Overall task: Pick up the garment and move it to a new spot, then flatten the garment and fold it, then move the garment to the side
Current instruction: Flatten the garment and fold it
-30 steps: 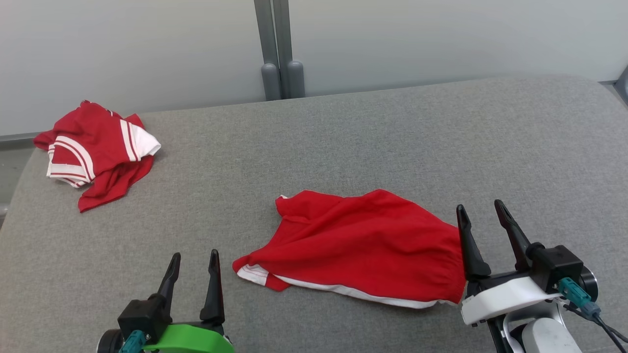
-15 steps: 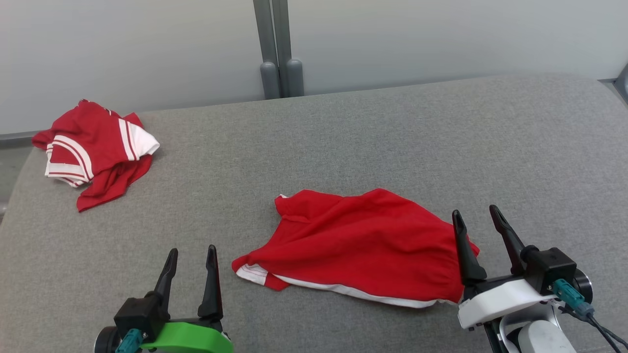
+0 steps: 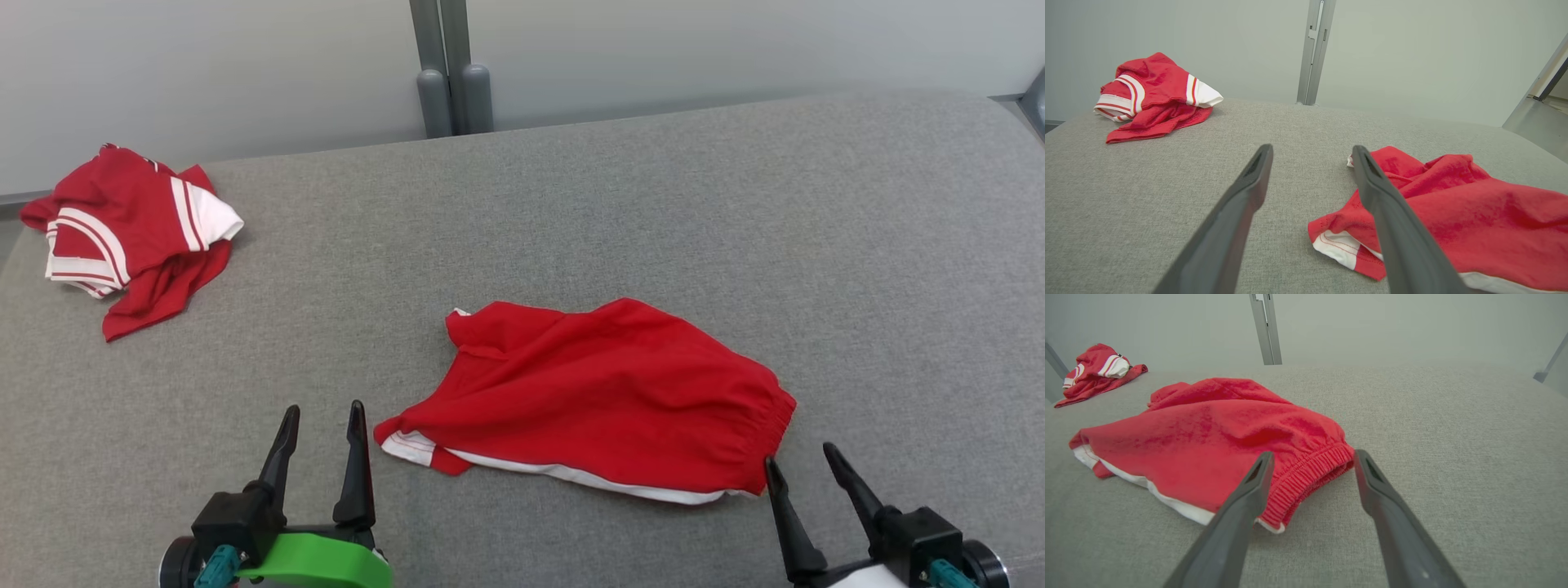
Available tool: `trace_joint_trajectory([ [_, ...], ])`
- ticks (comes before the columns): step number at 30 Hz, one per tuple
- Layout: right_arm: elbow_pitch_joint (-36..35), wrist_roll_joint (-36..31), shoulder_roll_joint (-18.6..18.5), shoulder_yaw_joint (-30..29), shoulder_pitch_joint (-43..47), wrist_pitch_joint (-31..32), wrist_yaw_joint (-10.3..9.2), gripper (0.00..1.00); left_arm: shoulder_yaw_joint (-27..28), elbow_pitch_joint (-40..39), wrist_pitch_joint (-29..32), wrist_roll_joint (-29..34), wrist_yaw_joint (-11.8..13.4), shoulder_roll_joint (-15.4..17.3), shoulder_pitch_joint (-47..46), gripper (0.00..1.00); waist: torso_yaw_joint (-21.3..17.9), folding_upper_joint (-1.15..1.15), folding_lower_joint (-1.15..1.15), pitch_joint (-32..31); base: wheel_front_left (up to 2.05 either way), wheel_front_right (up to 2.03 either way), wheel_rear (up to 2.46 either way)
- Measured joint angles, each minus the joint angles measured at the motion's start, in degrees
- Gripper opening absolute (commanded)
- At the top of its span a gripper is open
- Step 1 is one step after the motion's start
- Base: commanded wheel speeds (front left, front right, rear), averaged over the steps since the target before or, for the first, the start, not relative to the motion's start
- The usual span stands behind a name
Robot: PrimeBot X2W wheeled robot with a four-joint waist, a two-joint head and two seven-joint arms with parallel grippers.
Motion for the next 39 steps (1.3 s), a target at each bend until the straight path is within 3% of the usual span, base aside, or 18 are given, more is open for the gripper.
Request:
trace_joint_trajectory([
  [8,2.7,0.6,-3.8,6.6,2.8,0.0,0.00,1.00,-0.3,0.4,0.0,0.1,-0.2,0.0,-0.1,1.00,-0.2,0.00,0.00,0.6,0.00,0.00,0.00],
  [18,11.1,-2.7,-5.1,10.4,-3.4,0.0,0.00,1.00,-1.2,1.5,0.0,0.1,-0.4,0.0,-0.1,1.00,1.5,0.00,0.00,0.1,0.00,0.00,0.00],
  [20,12.4,-2.8,-5.2,10.5,-4.3,0.0,0.00,0.57,-1.4,1.6,0.0,0.1,-0.4,0.0,-0.1,1.00,2.1,0.00,0.00,0.0,0.00,0.00,0.00],
  [21,12.8,-2.8,-5.2,10.6,-4.7,0.0,0.00,0.44,-1.4,1.6,0.0,0.1,-0.4,0.0,-0.1,1.00,2.4,0.00,0.00,0.0,0.00,0.00,0.00],
  [26,12.7,-2.6,-5.2,10.7,-5.2,0.0,0.00,0.20,-1.0,1.5,0.0,0.1,-0.3,0.0,0.0,1.00,3.4,0.00,0.00,0.1,0.00,0.00,0.00],
  [28,12.1,-2.3,-5.2,10.7,-5.1,0.0,0.00,0.02,-1.0,1.9,0.0,0.1,-0.3,0.0,0.0,1.00,3.5,0.00,0.00,0.2,0.00,0.00,0.00],
  [33,9.4,-1.3,-5.2,9.4,-5.2,0.0,0.00,0.00,-2.2,5.3,0.0,-0.9,-1.6,0.0,0.1,1.00,3.0,0.00,0.00,0.6,0.00,0.00,0.00],
  [39,8.0,-1.0,-5.3,8.6,-6.9,0.0,0.00,0.00,-6.2,12.0,2.1,-6.1,-3.1,0.0,-0.1,1.00,2.0,0.00,0.00,1.4,0.00,0.00,0.00],
])
